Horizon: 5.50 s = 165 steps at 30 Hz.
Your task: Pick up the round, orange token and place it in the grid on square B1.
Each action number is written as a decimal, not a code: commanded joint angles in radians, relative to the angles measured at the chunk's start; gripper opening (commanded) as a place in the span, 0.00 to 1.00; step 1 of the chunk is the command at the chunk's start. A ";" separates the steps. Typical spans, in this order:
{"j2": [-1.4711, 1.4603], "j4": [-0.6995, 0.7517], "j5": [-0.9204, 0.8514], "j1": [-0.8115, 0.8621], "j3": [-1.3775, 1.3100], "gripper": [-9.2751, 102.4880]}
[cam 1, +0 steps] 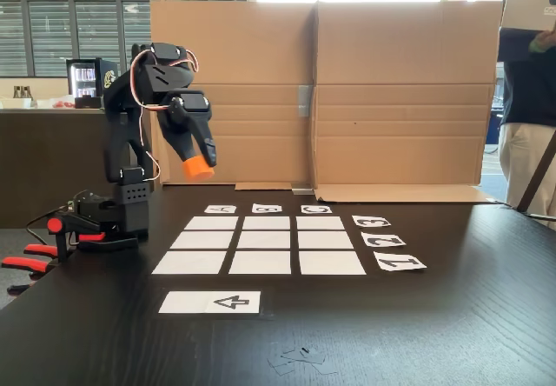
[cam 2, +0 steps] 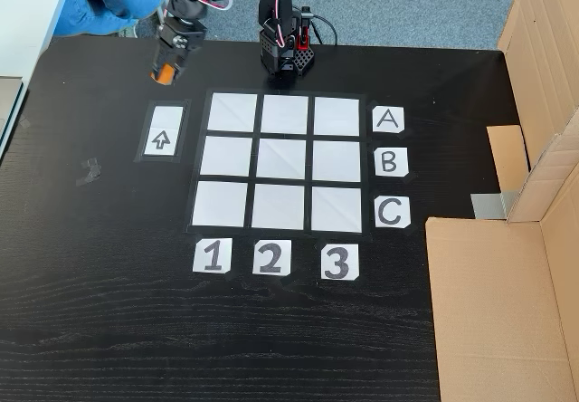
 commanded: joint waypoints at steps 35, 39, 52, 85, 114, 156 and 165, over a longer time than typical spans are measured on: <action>-0.434 -0.037 0.123 -0.370 0.057 0.09; -0.509 -0.040 0.137 -0.383 0.008 0.09; -0.681 -0.054 0.181 -0.403 -0.089 0.09; -0.077 -0.483 0.080 -0.253 0.566 0.76; 1.351 -0.851 0.241 0.672 1.408 0.08; 1.666 -0.572 0.092 0.939 1.773 0.08; 1.666 -0.572 0.092 0.939 1.773 0.08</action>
